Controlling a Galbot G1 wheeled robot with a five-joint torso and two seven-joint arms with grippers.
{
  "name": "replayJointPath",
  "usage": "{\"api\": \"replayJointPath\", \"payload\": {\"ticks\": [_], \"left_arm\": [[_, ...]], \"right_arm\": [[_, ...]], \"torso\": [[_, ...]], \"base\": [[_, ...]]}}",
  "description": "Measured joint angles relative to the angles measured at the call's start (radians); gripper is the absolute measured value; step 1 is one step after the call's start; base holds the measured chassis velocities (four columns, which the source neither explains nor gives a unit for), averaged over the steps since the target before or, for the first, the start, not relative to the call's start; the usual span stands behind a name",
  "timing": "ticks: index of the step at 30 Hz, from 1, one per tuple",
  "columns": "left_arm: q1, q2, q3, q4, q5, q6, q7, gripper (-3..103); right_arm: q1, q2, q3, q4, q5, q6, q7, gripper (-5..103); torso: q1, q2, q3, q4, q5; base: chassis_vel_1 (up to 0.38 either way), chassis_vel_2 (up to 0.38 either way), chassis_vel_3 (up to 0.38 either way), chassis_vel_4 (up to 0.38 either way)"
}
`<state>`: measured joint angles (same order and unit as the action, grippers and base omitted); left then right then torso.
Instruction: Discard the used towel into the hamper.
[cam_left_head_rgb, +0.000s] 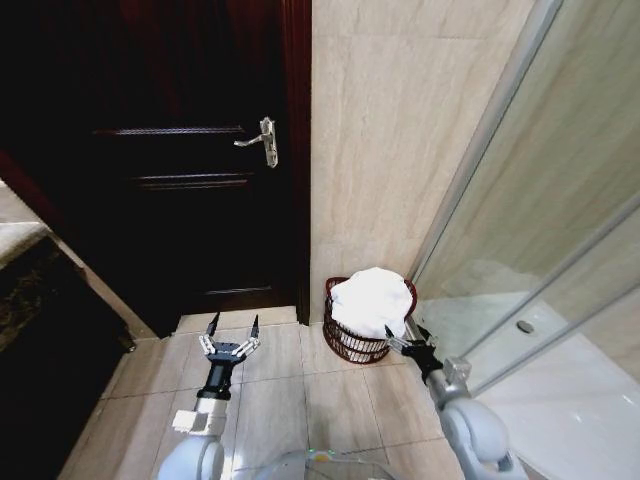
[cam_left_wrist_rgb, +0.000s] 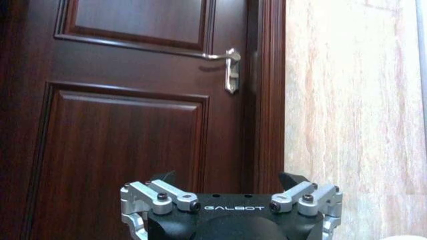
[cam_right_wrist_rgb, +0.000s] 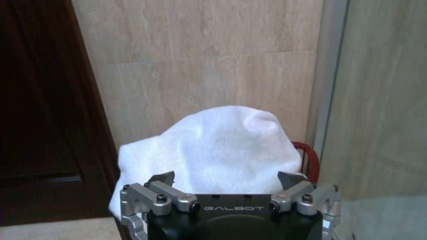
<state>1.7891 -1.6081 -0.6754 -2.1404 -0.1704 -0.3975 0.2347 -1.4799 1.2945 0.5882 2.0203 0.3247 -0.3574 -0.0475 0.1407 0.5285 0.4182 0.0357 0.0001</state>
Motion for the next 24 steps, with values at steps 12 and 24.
{"api": "replayJointPath", "payload": {"ticks": [12, 24], "left_arm": [[0.037, 0.0, 0.004, -0.02, -0.006, -0.029, -0.001, 100], [0.037, 0.0, -0.007, -0.027, -0.01, -0.035, -0.003, 100]], "right_arm": [[0.157, -0.017, -0.091, -0.145, 0.035, -0.057, 0.018, 100], [0.241, -0.021, -0.105, -0.232, 0.097, -0.151, 0.026, 100]], "torso": [[0.0, 0.0, 0.0, 0.0, -0.0001], [0.0, 0.001, 0.0, 0.0, -0.0002]], "base": [[0.0, 0.0, 0.0, 0.0], [0.0, 0.0, 0.0, 0.0]]}}
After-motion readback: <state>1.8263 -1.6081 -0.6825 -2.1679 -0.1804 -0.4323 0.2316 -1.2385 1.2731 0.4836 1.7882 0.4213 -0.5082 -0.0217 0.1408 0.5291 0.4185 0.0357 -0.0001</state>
